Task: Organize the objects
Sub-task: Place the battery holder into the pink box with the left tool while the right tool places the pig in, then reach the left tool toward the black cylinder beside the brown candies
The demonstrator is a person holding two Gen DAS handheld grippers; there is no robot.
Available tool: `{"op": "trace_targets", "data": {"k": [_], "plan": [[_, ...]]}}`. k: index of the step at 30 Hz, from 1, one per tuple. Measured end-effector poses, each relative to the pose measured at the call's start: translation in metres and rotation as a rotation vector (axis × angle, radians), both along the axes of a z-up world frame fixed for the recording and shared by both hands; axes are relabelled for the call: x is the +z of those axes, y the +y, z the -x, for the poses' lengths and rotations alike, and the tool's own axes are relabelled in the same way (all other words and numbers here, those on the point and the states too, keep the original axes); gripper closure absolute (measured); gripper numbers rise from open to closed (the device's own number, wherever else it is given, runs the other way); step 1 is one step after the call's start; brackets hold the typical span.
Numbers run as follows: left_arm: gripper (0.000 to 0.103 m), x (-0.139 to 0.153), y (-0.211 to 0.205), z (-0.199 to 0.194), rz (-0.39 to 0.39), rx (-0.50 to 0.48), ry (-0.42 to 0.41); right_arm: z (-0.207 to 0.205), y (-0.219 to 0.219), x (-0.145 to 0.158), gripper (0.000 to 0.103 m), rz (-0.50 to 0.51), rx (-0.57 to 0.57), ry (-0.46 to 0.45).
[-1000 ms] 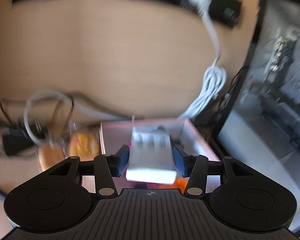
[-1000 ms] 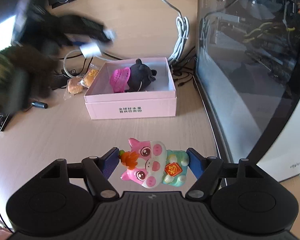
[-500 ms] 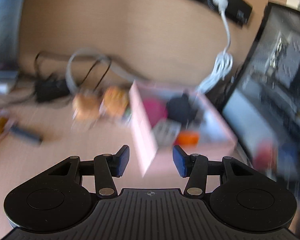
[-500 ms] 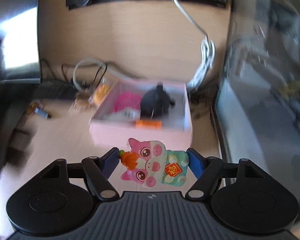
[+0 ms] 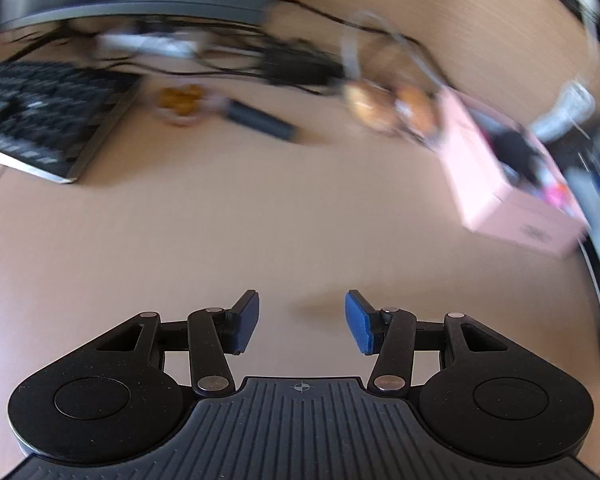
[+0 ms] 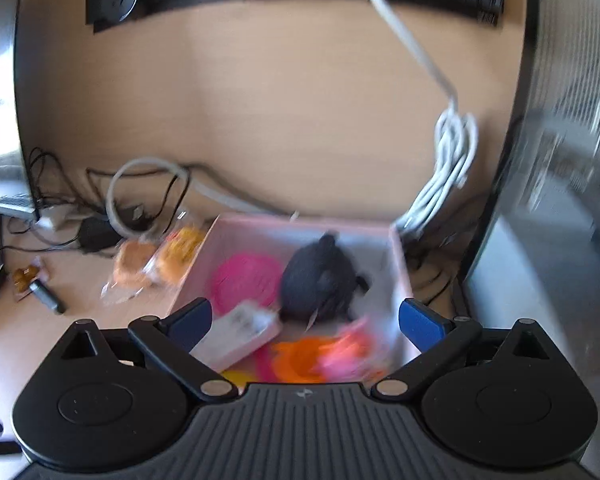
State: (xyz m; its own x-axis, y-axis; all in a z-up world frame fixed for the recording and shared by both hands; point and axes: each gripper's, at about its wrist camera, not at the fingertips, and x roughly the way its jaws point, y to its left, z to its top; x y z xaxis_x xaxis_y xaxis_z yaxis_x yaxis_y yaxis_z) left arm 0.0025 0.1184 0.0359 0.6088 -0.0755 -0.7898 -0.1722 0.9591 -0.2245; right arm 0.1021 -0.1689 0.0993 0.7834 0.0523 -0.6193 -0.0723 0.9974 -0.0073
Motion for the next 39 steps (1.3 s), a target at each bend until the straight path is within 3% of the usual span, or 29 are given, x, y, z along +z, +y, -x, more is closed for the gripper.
{"op": "trace_targets", "data": {"k": [4, 8, 14, 19, 26, 32, 39], "plan": [[0.051, 0.005, 0.029, -0.013, 0.015, 0.116, -0.018, 0.020, 0.021, -0.014, 0.002, 0.016, 0.043, 0.038], [0.051, 0.016, 0.049, -0.047, 0.013, 0.125, -0.076, 0.048, 0.041, -0.022, 0.000, 0.050, 0.092, 0.058], [0.051, 0.027, 0.064, -0.107, -0.137, 0.086, -0.193, 0.079, 0.052, -0.028, 0.000, 0.094, 0.118, 0.083], [0.051, 0.006, 0.079, -0.154, -0.195, 0.098, -0.160, 0.092, 0.045, -0.035, 0.000, 0.096, 0.077, 0.136], [0.050, -0.013, 0.083, -0.178, -0.242, 0.056, -0.155, 0.105, 0.024, -0.042, 0.000, 0.083, -0.018, 0.193], [0.050, -0.012, 0.073, -0.176, -0.205, 0.018, -0.158, 0.110, 0.016, -0.052, 0.000, 0.048, -0.069, 0.241], [0.050, -0.013, 0.046, -0.146, -0.087, -0.057, -0.136, 0.114, 0.028, -0.051, 0.000, 0.032, -0.045, 0.233]]}}
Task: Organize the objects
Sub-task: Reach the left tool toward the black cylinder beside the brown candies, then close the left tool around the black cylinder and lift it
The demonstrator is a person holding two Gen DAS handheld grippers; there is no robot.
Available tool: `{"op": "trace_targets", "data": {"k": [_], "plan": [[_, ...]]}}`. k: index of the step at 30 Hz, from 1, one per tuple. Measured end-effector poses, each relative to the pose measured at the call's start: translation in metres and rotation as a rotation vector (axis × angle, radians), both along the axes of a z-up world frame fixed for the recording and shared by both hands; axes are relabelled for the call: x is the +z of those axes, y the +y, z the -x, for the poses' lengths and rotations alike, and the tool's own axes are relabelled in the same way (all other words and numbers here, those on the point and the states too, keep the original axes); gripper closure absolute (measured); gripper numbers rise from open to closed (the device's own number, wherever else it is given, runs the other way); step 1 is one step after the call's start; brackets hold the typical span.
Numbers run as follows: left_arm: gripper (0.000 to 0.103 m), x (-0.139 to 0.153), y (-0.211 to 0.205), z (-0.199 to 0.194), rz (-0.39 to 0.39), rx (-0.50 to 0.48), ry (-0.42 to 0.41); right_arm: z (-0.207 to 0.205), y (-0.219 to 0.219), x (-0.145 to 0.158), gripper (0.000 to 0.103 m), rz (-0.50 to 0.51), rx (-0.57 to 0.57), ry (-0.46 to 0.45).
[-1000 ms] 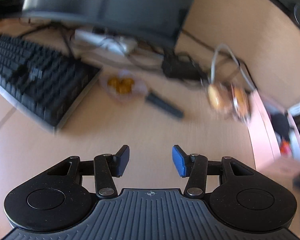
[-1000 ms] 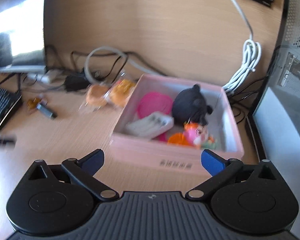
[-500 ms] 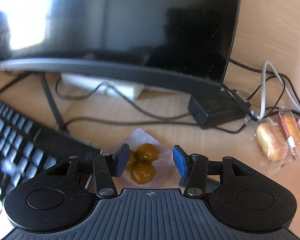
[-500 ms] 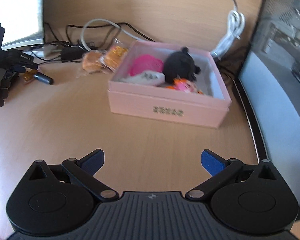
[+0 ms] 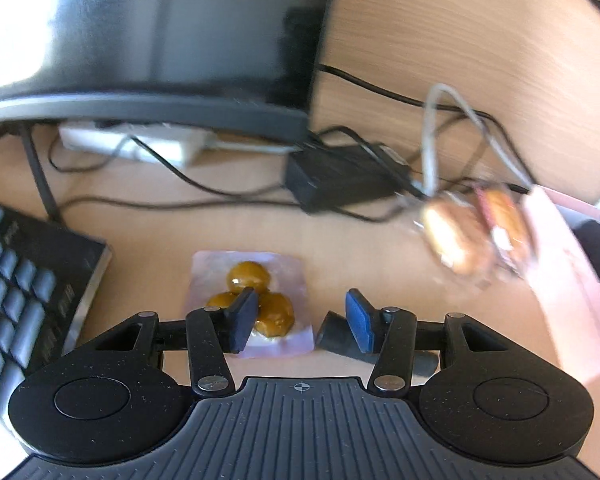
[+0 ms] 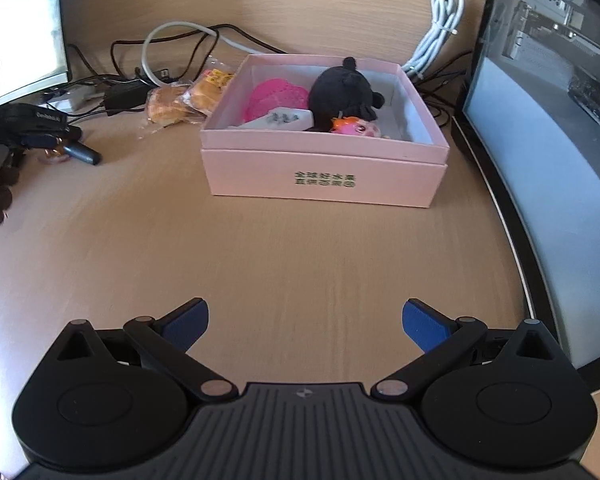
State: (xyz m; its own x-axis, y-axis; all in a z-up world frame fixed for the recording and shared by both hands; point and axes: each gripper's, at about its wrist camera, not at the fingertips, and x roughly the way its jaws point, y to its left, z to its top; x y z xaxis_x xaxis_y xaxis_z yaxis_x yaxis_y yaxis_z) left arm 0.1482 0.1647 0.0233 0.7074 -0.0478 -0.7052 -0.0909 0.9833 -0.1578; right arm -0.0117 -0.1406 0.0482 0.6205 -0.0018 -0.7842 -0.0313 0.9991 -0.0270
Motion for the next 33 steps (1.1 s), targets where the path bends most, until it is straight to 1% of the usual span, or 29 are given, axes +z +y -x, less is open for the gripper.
{"op": "trace_targets", "data": {"k": [9, 14, 16, 18, 21, 22, 23, 25, 26, 27, 29, 30, 31, 32, 33], "plan": [[0.050, 0.000, -0.040, 0.055, 0.078, -0.104, 0.017, 0.006, 0.015, 0.000, 0.000, -0.022, 0.046, -0.007], [0.050, 0.001, -0.057, 0.088, 0.087, -0.179, 0.032, 0.010, 0.014, -0.003, 0.000, -0.033, 0.049, -0.005], [0.050, 0.002, -0.065, 0.098, 0.059, -0.229, 0.033, 0.011, 0.013, -0.004, 0.000, -0.035, 0.048, -0.007], [0.050, 0.005, -0.075, 0.110, -0.008, -0.286, 0.013, 0.012, 0.012, -0.004, 0.000, -0.038, 0.050, -0.010], [0.050, 0.018, -0.087, 0.129, -0.145, -0.355, -0.082, 0.016, 0.010, -0.002, 0.000, -0.041, 0.054, -0.023], [0.050, 0.022, -0.090, 0.130, -0.175, -0.377, -0.103, 0.017, 0.008, -0.002, 0.000, -0.043, 0.054, -0.027], [0.051, 0.026, -0.095, 0.130, -0.200, -0.419, -0.121, 0.018, 0.006, -0.002, 0.000, -0.045, 0.053, -0.027], [0.051, 0.032, -0.106, 0.131, -0.226, -0.502, -0.137, 0.019, 0.003, -0.003, 0.000, -0.055, 0.046, -0.021], [0.051, 0.035, -0.113, 0.132, -0.215, -0.544, -0.132, 0.020, 0.002, -0.004, 0.000, -0.058, 0.045, -0.018], [0.051, 0.037, -0.118, 0.132, -0.180, -0.575, -0.114, 0.021, 0.001, -0.004, 0.000, -0.061, 0.044, -0.018], [0.051, 0.038, -0.133, 0.137, -0.075, -0.632, -0.084, 0.024, -0.003, -0.005, 0.000, -0.066, 0.044, -0.022], [0.050, 0.038, -0.143, 0.141, -0.053, -0.656, -0.076, 0.026, -0.005, -0.006, 0.000, -0.068, 0.042, -0.026], [0.050, 0.036, -0.156, 0.145, -0.048, -0.680, -0.067, 0.028, -0.008, -0.007, 0.000, -0.067, 0.037, -0.031], [0.048, 0.033, -0.171, 0.148, -0.068, -0.696, -0.054, 0.030, -0.011, -0.009, 0.000, -0.062, 0.026, -0.038], [0.050, 0.029, -0.183, 0.150, -0.091, -0.699, -0.038, 0.031, -0.014, -0.011, 0.000, -0.055, 0.013, -0.043]]}}
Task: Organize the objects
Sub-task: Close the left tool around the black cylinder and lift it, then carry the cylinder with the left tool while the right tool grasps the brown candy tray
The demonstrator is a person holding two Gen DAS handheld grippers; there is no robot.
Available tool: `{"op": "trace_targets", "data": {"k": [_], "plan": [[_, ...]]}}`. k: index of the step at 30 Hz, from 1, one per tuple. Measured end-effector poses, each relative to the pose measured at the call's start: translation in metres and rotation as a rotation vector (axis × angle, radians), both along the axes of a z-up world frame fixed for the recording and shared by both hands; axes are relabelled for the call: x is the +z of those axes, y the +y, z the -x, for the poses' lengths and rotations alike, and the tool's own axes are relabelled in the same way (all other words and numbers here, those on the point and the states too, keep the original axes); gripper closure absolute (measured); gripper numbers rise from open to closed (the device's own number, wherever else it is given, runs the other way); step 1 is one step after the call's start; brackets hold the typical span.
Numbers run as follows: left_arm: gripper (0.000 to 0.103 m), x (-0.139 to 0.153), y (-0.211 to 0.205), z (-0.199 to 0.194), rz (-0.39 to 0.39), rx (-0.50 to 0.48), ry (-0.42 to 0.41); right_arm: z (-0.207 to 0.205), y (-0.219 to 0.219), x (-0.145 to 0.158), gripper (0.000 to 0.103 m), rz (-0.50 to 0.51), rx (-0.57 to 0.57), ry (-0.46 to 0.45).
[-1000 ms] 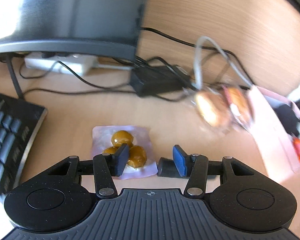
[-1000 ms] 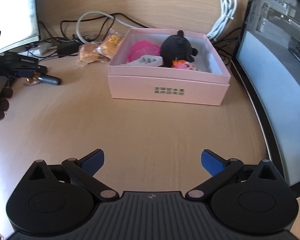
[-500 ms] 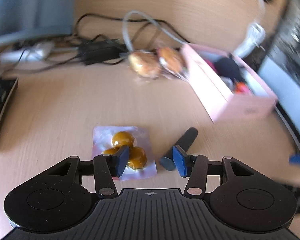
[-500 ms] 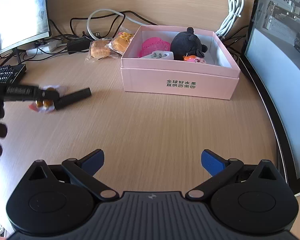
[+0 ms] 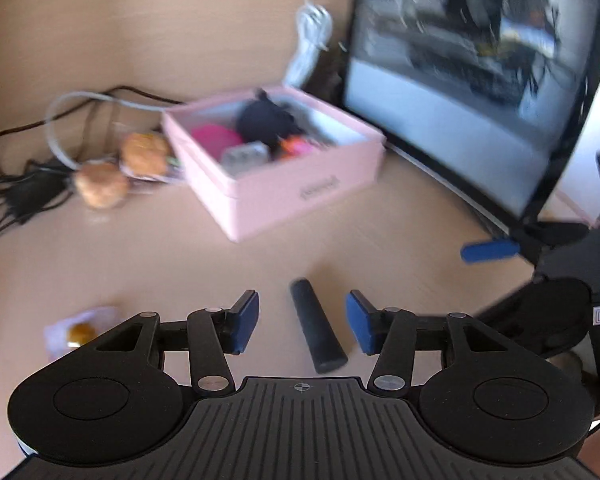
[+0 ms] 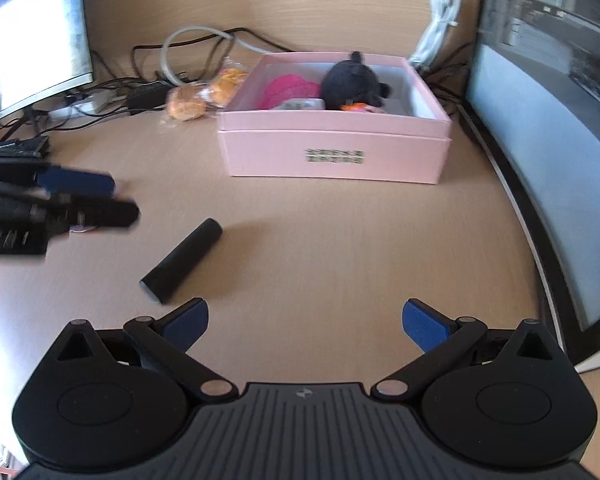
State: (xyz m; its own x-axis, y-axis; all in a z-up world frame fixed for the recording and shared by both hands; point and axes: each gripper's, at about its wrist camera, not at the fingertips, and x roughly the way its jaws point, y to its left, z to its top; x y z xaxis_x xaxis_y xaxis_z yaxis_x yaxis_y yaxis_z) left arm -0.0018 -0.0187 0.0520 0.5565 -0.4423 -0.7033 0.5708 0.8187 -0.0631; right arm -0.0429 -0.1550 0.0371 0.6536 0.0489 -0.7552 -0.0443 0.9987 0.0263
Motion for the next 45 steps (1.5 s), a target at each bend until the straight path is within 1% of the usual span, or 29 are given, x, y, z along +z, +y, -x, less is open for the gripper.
{"op": "trace_targets", "data": {"k": [3, 4, 5, 6, 8, 9, 10, 12, 13, 14, 20, 25, 27, 29, 31, 34, 37, 39, 41, 43, 45], "plan": [[0.049, -0.013, -0.034, -0.003, -0.052, 0.001, 0.033, 0.004, -0.013, -0.008, 0.000, 0.011, -0.033, -0.019], [0.049, -0.017, -0.042, -0.006, -0.074, 0.010, 0.042, 0.006, -0.016, -0.010, 0.000, 0.017, -0.034, -0.026], [0.047, -0.022, -0.049, -0.010, -0.094, 0.017, 0.053, 0.008, -0.018, -0.013, 0.000, 0.031, -0.033, -0.030], [0.046, -0.025, -0.054, -0.014, -0.100, 0.017, 0.063, 0.010, -0.020, -0.015, 0.000, 0.041, -0.030, -0.032], [0.047, -0.030, -0.062, -0.020, -0.122, 0.014, 0.088, 0.015, -0.021, -0.018, 0.001, 0.060, -0.016, -0.035], [0.050, -0.032, -0.065, -0.021, -0.129, 0.011, 0.099, 0.019, -0.022, -0.018, 0.001, 0.067, -0.007, -0.041], [0.051, -0.033, -0.068, -0.021, -0.131, 0.005, 0.109, 0.023, -0.023, -0.018, 0.001, 0.075, 0.003, -0.047], [0.063, -0.035, -0.072, -0.019, -0.130, -0.006, 0.108, 0.029, -0.024, -0.019, 0.001, 0.093, 0.014, -0.051], [0.066, -0.035, -0.073, -0.019, -0.133, -0.008, 0.104, 0.031, -0.024, -0.019, 0.001, 0.098, 0.014, -0.049], [0.073, -0.036, -0.075, -0.019, -0.134, -0.007, 0.103, 0.032, -0.026, -0.020, 0.001, 0.099, 0.009, -0.044], [0.078, -0.036, -0.076, -0.023, -0.134, 0.018, 0.116, 0.037, -0.034, -0.022, 0.001, 0.076, -0.036, -0.023], [0.080, -0.036, -0.067, -0.023, -0.081, 0.041, 0.145, 0.038, -0.040, -0.024, 0.000, 0.041, -0.061, -0.017], [0.081, -0.036, -0.062, -0.021, -0.054, 0.037, 0.157, 0.039, -0.042, -0.026, 0.000, 0.017, -0.080, -0.028], [0.081, -0.037, -0.056, -0.018, -0.035, 0.042, 0.160, 0.041, -0.042, -0.028, 0.000, 0.018, -0.113, -0.058], [0.081, -0.037, -0.051, -0.016, -0.027, 0.055, 0.162, 0.043, -0.040, -0.029, 0.000, 0.023, -0.132, -0.068], [0.081, -0.035, -0.036, -0.014, -0.007, 0.083, 0.169, 0.039, -0.041, -0.027, 0.000, 0.020, -0.140, -0.033], [0.081, -0.029, -0.011, -0.008, 0.017, 0.128, 0.155, 0.032, -0.043, -0.024, 0.000, 0.021, -0.116, 0.016], [0.081, -0.024, 0.013, -0.002, 0.036, 0.181, 0.148, 0.023, -0.040, -0.021, 0.000, 0.019, -0.038, 0.052], [0.081, -0.020, 0.041, 0.004, 0.050, 0.257, 0.144, 0.013, -0.033, -0.019, 0.000, -0.010, 0.006, 0.066], [0.081, -0.016, 0.072, 0.013, 0.060, 0.352, 0.137, 0.003, -0.019, -0.013, 0.000, -0.044, 0.044, 0.051], [0.081, -0.013, 0.103, 0.023, 0.070, 0.450, 0.133, -0.009, 0.005, -0.007, 0.000, -0.045, 0.114, 0.028]]}}
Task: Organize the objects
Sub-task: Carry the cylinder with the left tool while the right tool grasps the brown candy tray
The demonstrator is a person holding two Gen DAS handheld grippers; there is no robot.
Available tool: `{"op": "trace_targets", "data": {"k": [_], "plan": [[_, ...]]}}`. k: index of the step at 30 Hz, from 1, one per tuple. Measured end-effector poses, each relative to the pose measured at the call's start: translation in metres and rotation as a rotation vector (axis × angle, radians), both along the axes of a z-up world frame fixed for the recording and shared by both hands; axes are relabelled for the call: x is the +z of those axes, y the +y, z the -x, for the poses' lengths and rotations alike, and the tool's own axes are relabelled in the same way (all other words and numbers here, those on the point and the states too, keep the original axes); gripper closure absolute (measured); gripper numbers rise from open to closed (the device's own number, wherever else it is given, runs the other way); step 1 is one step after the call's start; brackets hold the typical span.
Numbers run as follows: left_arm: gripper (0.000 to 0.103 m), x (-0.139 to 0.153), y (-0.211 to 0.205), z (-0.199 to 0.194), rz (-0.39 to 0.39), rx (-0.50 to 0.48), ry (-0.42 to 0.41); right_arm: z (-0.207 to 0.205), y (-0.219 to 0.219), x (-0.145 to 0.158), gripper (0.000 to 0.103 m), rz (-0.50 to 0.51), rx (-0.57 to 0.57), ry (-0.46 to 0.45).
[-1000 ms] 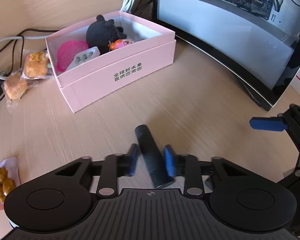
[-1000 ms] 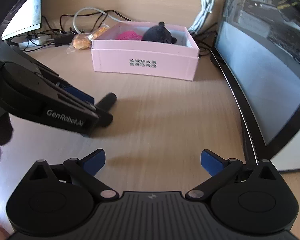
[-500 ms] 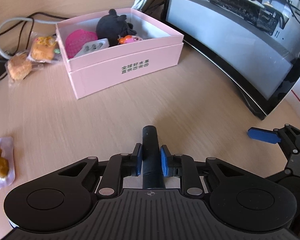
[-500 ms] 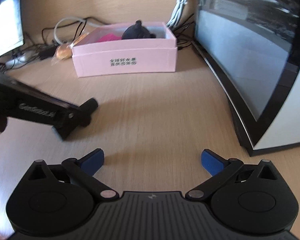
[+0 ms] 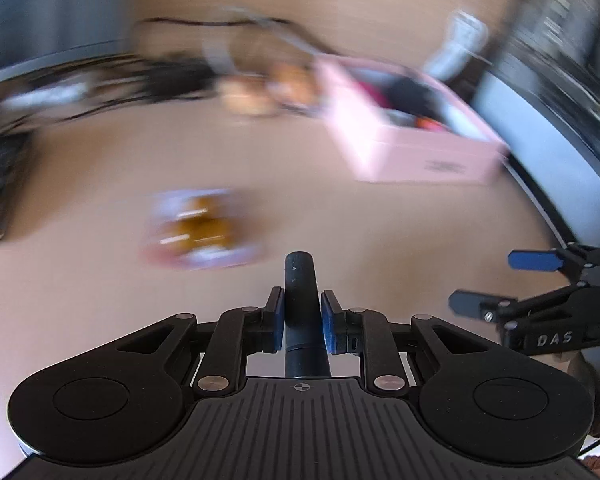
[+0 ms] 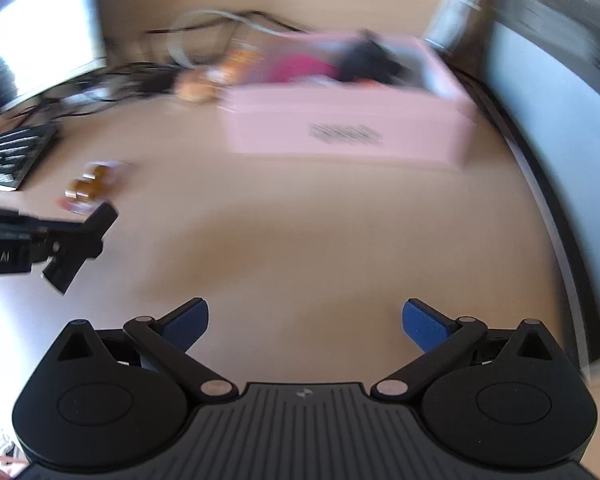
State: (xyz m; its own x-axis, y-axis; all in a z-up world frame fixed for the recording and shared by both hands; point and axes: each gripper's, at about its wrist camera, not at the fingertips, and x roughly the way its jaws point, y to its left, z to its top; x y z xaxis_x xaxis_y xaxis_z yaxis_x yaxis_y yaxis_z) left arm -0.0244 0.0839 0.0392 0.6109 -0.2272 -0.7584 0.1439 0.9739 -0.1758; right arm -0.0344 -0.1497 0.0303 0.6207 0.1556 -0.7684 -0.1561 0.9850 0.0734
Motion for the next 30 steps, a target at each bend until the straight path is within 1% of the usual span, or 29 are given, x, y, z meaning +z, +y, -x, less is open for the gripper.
{"op": "trace_targets", "data": {"k": [4, 7, 9, 11, 13, 16, 17, 20, 21, 22, 26, 30], "plan": [[0.081, 0.004, 0.063, 0.023, 0.024, 0.208, 0.008, -0.025, 0.068, 0.014, 0.000, 0.012, 0.189, -0.062], [0.081, 0.011, 0.098, 0.039, 0.035, 0.329, 0.001, -0.044, 0.118, 0.017, 0.000, 0.002, 0.308, -0.077], [0.081, 0.016, 0.113, 0.052, 0.044, 0.379, -0.013, -0.060, 0.148, 0.015, 0.000, -0.012, 0.333, -0.061], [0.081, 0.018, 0.124, 0.061, 0.051, 0.417, -0.019, -0.075, 0.169, 0.010, 0.000, -0.043, 0.344, -0.027], [0.081, 0.019, 0.130, 0.069, 0.060, 0.439, -0.014, -0.088, 0.189, 0.003, 0.000, -0.049, 0.341, 0.003], [0.081, 0.018, 0.137, 0.075, 0.065, 0.452, -0.008, -0.100, 0.212, -0.007, 0.000, -0.018, 0.345, 0.009], [0.081, 0.017, 0.139, 0.076, 0.068, 0.454, -0.007, -0.101, 0.218, -0.007, 0.002, -0.001, 0.347, -0.008], [0.081, 0.015, 0.137, 0.071, 0.079, 0.445, -0.003, -0.101, 0.226, -0.007, 0.020, 0.031, 0.377, -0.040], [0.081, 0.014, 0.135, 0.069, 0.081, 0.436, -0.002, -0.100, 0.227, -0.005, 0.033, 0.028, 0.398, -0.045], [0.081, 0.013, 0.133, 0.065, 0.082, 0.423, 0.000, -0.098, 0.227, -0.004, 0.035, 0.027, 0.418, -0.041], [0.081, 0.012, 0.113, 0.046, 0.094, 0.351, -0.008, -0.085, 0.211, 0.001, 0.039, 0.043, 0.436, -0.032], [0.081, 0.010, 0.088, 0.025, 0.112, 0.262, -0.009, -0.062, 0.177, 0.003, 0.038, 0.080, 0.456, -0.018]]}}
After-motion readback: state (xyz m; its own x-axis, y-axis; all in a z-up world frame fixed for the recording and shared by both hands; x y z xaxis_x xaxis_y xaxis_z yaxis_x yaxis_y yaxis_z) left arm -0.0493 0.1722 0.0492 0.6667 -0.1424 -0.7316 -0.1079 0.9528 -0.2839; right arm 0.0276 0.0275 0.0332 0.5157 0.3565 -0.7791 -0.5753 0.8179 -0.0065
